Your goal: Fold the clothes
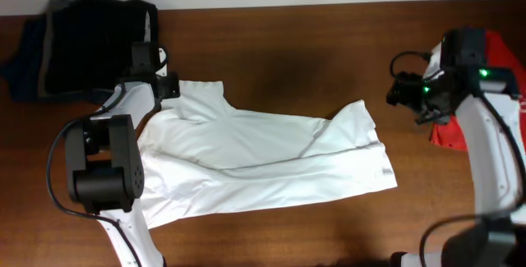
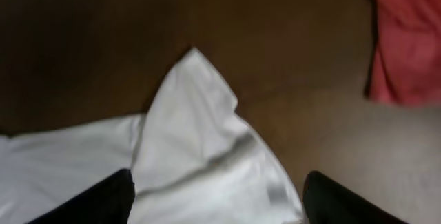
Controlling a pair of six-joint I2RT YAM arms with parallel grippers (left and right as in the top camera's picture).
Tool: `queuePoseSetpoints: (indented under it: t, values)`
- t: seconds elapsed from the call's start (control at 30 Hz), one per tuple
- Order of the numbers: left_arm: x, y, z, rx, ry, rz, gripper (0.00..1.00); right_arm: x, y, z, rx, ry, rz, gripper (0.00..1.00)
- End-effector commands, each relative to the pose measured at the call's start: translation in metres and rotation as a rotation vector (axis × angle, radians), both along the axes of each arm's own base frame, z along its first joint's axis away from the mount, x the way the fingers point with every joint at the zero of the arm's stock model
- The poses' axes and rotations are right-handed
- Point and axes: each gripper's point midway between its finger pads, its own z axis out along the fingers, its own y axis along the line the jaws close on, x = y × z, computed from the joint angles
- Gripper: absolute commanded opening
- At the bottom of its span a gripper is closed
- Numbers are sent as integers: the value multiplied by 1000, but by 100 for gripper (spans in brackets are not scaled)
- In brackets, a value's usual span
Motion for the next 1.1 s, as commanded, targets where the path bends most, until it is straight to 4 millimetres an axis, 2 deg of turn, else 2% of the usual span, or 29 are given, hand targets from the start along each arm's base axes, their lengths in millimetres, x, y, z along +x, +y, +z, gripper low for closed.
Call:
queuePoseSetpoints:
  t: [0.0,0.07,0.13,0.2,0.3,0.37,0.4,0.5,0.57,0.63,0.7,0.73,0.77,0.8,0.83,0.87,0.97,1.03,1.07]
  values:
    - [-11,7,-31,16,67,11,1,31,3,-36,15,23,37,76]
    - [-11,7,-31,16,67,10,1,50,22,-68,57,45,86,66]
    - [-12,7,-31,16,71,10,4,65,43,-102,53,74,143,66]
    - [-12,7,-31,16,71,10,4,71,56,-132,35,111,171,66]
    - [-12,7,-31,16,70,10,4,73,56,-159,39,146,171,66]
    - [-12,6,-31,13,72,9,2,74,55,-167,40,155,170,64]
    - [-12,6,-31,13,72,8,1,76,55,-167,36,147,169,59]
    - [-12,-2,-32,-28,72,-16,1,79,53,-167,27,134,167,23]
    - [-14,-3,-33,-31,81,-18,1,78,51,-167,13,142,163,4]
    - [-21,-3,-28,-30,109,-21,0,72,43,-167,2,172,145,4]
    - [-28,-3,13,-30,90,-20,0,64,28,-148,9,233,111,4]
    - [-31,-3,55,-27,36,-21,0,61,22,-127,12,269,96,4]
    - [-35,-4,87,-25,-7,-22,0,62,16,-109,16,280,84,4]
    - [-40,-4,99,-24,-16,-22,0,61,14,-95,16,286,82,4]
    - [-54,-4,118,-24,-11,-21,0,59,14,-83,17,297,81,4]
    - [-68,-5,128,-25,12,-20,0,53,15,-73,21,324,81,4]
    - [-109,-6,149,-61,84,39,0,29,4,-68,-39,417,69,4]
    - [-150,-7,160,-79,169,72,0,13,-3,-65,-45,481,56,4]
    - [-177,-8,169,-80,221,76,0,5,-8,-65,-50,512,44,4]
